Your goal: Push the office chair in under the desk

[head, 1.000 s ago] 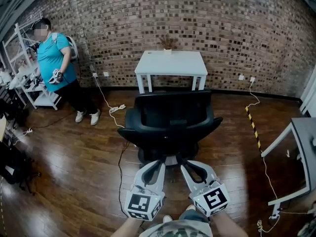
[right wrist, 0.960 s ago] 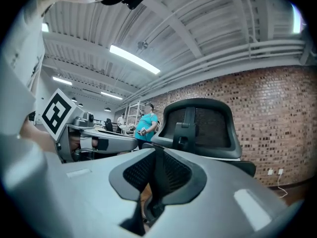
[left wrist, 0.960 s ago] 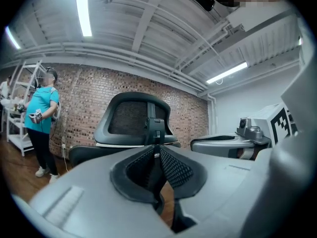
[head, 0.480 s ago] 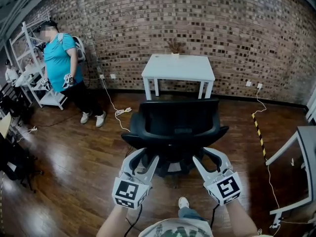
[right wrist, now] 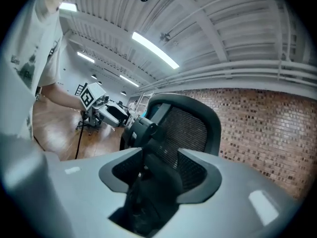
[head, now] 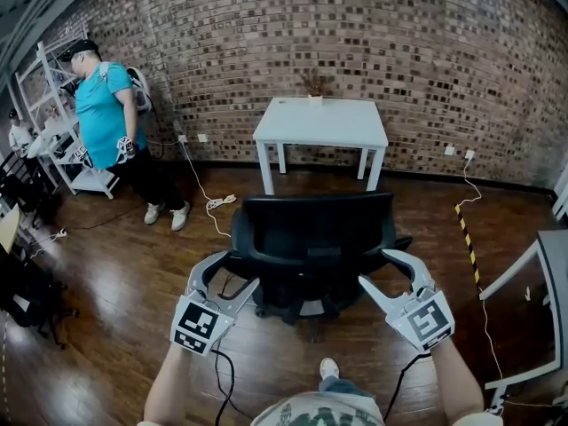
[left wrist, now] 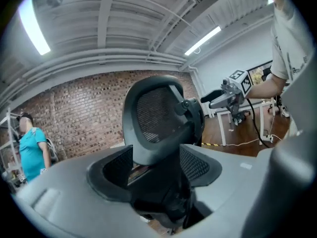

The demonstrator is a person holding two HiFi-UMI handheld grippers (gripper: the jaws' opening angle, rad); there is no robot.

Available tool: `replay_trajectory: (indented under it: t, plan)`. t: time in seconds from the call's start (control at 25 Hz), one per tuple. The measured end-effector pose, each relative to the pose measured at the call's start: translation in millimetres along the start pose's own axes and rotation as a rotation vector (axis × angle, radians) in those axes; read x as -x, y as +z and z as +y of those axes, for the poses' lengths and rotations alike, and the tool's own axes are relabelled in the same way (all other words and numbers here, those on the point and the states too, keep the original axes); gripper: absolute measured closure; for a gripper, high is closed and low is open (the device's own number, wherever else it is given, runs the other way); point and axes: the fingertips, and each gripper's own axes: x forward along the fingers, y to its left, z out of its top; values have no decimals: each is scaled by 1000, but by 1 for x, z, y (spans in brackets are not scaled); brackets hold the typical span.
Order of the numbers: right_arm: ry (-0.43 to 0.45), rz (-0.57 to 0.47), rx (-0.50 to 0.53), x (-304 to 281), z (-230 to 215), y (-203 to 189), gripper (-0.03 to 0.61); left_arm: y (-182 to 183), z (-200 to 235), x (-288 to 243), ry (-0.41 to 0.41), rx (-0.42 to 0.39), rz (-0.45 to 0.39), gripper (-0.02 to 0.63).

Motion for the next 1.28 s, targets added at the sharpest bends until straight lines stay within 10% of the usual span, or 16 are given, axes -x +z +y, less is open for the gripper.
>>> replay_trajectory:
  t: [0.8, 1.28]
  plan:
    - [172, 338, 258, -16, -60, -113, 193, -89, 13, -40, -223, -336, 366, 261]
    - [262, 407, 338, -51, -58, -152, 214, -97, 23, -68, -168, -489, 410, 313]
